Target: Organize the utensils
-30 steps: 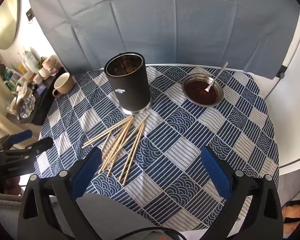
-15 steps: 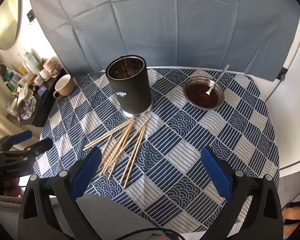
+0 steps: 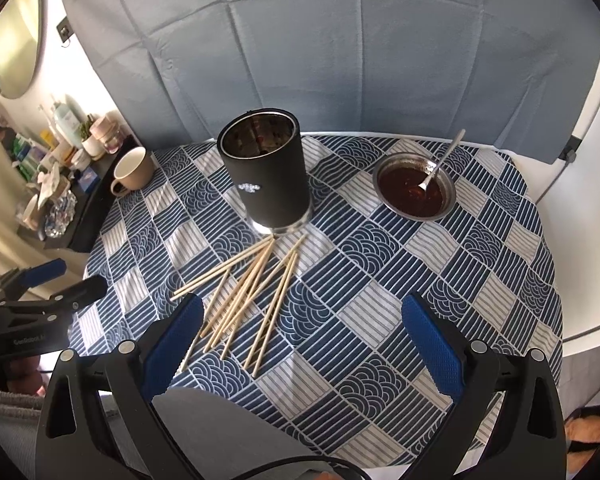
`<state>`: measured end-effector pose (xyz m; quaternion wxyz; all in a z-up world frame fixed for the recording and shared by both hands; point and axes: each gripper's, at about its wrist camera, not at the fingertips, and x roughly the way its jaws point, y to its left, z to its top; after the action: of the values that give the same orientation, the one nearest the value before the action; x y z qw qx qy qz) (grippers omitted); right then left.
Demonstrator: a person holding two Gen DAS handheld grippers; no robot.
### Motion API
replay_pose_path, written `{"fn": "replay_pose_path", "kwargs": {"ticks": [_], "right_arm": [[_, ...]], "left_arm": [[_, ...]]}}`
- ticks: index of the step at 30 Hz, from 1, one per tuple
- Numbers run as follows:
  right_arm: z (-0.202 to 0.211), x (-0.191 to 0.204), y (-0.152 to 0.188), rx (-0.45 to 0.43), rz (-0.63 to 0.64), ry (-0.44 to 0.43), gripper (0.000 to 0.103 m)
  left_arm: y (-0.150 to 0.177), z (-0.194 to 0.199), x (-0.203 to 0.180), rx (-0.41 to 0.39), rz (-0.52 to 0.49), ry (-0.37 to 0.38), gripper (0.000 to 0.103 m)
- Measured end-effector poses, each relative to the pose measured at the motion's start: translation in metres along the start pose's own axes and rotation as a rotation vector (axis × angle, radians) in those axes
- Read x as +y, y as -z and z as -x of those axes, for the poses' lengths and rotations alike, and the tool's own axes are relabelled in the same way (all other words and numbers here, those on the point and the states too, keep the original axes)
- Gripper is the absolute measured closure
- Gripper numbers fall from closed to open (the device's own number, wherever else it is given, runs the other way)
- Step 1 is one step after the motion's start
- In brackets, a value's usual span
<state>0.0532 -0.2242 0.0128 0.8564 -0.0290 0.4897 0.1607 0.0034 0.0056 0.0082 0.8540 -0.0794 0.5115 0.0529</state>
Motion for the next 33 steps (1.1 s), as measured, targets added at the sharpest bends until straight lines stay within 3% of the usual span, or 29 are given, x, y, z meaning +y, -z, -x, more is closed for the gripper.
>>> {"fn": "replay_pose_path", "kwargs": {"ticks": [33], "right_arm": [[-0.014, -0.002, 0.002, 0.055, -0.005, -0.015, 0.008]], "left_arm": [[0.0, -0.011, -0.007, 0.051, -0.029, 0.0, 0.006]]}}
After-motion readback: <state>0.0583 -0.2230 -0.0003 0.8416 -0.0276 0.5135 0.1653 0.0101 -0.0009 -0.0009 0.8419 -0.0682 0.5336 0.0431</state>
